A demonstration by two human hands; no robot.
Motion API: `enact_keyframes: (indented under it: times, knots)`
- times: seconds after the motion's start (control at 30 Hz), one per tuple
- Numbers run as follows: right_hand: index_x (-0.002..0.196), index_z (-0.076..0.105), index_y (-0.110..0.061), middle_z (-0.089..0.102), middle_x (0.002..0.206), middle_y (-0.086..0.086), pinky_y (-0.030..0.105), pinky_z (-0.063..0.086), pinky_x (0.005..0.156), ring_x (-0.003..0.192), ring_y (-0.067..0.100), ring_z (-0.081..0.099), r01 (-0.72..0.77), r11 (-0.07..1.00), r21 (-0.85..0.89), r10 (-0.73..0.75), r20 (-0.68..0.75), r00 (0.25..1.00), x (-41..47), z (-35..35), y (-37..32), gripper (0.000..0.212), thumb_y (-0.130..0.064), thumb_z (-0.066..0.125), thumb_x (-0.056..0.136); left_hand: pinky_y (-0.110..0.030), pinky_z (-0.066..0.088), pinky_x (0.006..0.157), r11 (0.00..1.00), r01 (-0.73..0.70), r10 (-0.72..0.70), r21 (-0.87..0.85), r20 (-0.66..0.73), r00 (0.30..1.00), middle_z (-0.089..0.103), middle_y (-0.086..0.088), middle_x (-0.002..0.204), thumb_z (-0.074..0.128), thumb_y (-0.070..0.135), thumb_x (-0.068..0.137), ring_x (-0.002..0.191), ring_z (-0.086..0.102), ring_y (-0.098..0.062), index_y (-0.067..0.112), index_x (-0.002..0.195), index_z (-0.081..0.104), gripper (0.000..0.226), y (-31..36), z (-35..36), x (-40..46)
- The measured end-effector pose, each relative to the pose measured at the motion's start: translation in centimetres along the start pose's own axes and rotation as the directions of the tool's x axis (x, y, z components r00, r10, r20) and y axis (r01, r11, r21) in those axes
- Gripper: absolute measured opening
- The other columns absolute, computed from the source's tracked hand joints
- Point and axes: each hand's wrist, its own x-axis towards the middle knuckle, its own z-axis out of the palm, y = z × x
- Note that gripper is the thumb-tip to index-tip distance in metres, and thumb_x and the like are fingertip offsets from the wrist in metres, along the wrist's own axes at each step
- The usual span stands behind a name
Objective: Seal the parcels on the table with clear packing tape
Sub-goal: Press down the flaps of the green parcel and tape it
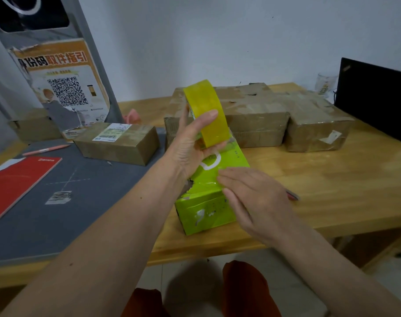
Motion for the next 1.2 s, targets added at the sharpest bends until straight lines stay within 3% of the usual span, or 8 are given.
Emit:
enact_keyframes:
  times: [0.2,0.33,0.47,0.63,0.7,0.83,0.97,1.2]
  knots:
    - [0.123,0.066,-0.006,0.067,0.123,0.011,0.037,0.048,0.100,0.117,0.025,0.063,-0.038,0.977,-0.210,0.116,0.371,0.921,2.9,0.4,-1.1,0.064,-0.050,0.027,0.099,-0.034,0.058,0.063,1.000,-0.015,0.015,-0.016,-0.022,1.000,0.063,-0.001,0.113,0.076,0.026,0.066,0.084,0.070,-0.016,0.029,0.148,0.039,0.090,0.1,-0.1,-0.3]
    - [0.150,0.033,-0.013,0.029,0.159,0.008,0.037,0.028,0.114,0.143,0.023,0.034,-0.240,0.921,-0.305,0.375,0.535,0.757,3.9,-1.9,0.0,0.101,-0.077,-0.005,0.082,-0.035,0.058,0.065,0.999,-0.037,0.037,-0.003,-0.038,0.999,0.064,0.000,0.111,0.080,0.025,0.068,0.084,0.071,-0.016,0.029,0.146,0.041,0.088,0.3,-0.2,-0.8]
    - [0.157,0.015,-0.021,0.010,0.164,0.000,0.038,0.029,0.112,0.146,0.021,0.026,-0.606,0.784,-0.137,0.561,0.575,0.596,3.5,-1.7,0.8,0.076,-0.063,0.028,0.094,-0.033,0.058,0.064,0.995,-0.070,0.064,-0.067,-0.081,0.995,0.062,0.000,0.110,0.080,0.026,0.069,0.096,0.063,-0.021,0.024,0.139,0.050,0.076,0.9,-0.1,-1.4]
    - [0.151,0.033,-0.025,0.046,0.147,-0.008,0.036,0.039,0.108,0.128,0.011,0.049,-0.843,0.010,0.537,0.677,0.617,0.401,1.8,-0.7,2.5,0.092,-0.061,0.068,0.075,-0.036,0.057,0.067,0.953,-0.260,0.243,-0.152,-0.124,0.962,0.062,0.002,0.108,0.082,0.027,0.062,0.095,0.064,-0.017,0.026,0.135,0.048,0.080,1.5,-3.5,-3.0]
    - [0.141,0.050,-0.027,0.058,0.137,-0.008,0.040,0.041,0.107,0.124,0.011,0.056,-0.820,-0.100,0.563,0.591,0.697,0.407,1.4,0.1,2.8,0.079,-0.066,0.064,0.073,-0.035,0.057,0.068,0.931,-0.319,0.293,-0.179,-0.156,0.943,0.058,0.000,0.114,0.086,0.029,0.057,0.093,0.064,-0.016,0.022,0.149,0.036,0.105,1.3,-5.2,-4.3]
    - [0.115,0.069,-0.022,0.071,0.117,-0.005,0.041,0.041,0.108,0.111,0.011,0.066,-0.793,-0.161,0.587,0.533,0.728,0.431,1.9,1.1,1.2,0.044,-0.048,0.060,0.081,-0.042,0.056,0.074,0.934,-0.297,0.265,-0.199,-0.173,0.948,0.055,-0.003,0.122,0.087,0.035,0.062,0.103,0.060,-0.025,0.026,0.148,0.041,0.098,-0.1,-7.1,-6.4]
    - [0.124,0.064,-0.020,0.071,0.118,-0.005,0.042,0.043,0.106,0.112,0.011,0.065,-0.797,-0.131,0.589,0.532,0.720,0.445,2.0,1.1,-0.4,0.052,-0.045,0.059,0.078,-0.032,0.058,0.070,0.915,-0.284,0.223,-0.288,-0.228,0.948,0.058,-0.003,0.119,0.096,0.047,0.045,0.097,0.065,-0.017,0.023,0.150,0.041,0.121,0.1,-7.8,-7.6]
    - [0.122,0.062,-0.019,0.072,0.114,0.001,0.036,0.059,0.074,0.100,0.016,0.070,-0.679,-0.261,0.686,0.446,0.710,0.545,4.4,1.3,-4.0,0.047,-0.032,0.060,0.077,-0.032,0.060,0.075,0.850,-0.411,0.384,-0.329,-0.145,0.912,0.061,-0.002,0.135,0.092,0.043,0.056,0.127,0.057,-0.024,0.018,0.145,0.047,0.103,4.8,-8.9,-11.0]
